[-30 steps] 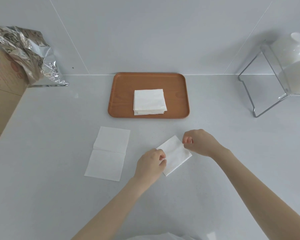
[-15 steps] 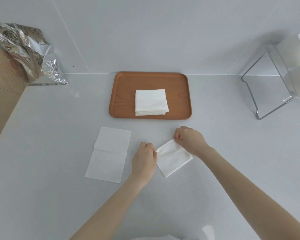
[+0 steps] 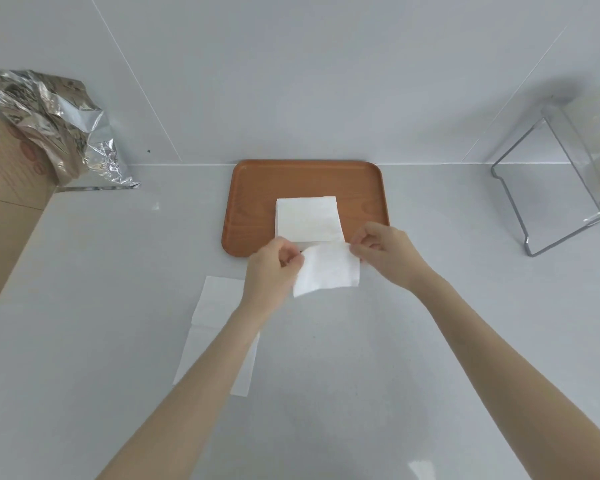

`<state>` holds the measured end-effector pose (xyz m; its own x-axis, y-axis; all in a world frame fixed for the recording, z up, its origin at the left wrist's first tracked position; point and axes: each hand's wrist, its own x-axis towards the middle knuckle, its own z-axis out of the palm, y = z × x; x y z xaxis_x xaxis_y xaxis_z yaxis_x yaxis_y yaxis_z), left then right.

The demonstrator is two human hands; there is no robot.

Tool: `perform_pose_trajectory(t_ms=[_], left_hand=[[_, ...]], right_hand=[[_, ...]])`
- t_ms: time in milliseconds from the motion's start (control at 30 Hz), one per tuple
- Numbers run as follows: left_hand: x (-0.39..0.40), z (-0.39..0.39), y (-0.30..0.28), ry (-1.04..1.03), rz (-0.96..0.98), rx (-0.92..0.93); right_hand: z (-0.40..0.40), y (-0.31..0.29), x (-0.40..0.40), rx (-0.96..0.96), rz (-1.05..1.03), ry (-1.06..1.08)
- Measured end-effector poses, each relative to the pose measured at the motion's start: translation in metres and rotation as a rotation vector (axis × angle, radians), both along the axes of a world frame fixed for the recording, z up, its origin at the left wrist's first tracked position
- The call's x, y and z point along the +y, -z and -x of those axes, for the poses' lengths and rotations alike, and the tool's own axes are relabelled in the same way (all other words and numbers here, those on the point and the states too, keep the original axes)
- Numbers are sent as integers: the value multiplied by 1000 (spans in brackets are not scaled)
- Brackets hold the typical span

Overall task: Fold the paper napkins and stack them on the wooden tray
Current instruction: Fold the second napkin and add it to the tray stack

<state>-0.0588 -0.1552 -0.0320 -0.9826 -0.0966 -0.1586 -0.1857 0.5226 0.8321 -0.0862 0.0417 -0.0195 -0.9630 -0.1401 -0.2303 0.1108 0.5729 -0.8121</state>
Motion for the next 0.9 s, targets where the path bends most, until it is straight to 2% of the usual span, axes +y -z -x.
perform_pose_trajectory(t_ms=[333,700,900], left_hand=[[-28,80,-13,9,-80,-5],[-31,132,21,18,47,-26],[-29,136,34,33,119,-23]], right_hand=[[63,-5,-16,43,39,31],[110,34,-26,5,56,127],[111,53,-29,61,-27,155]])
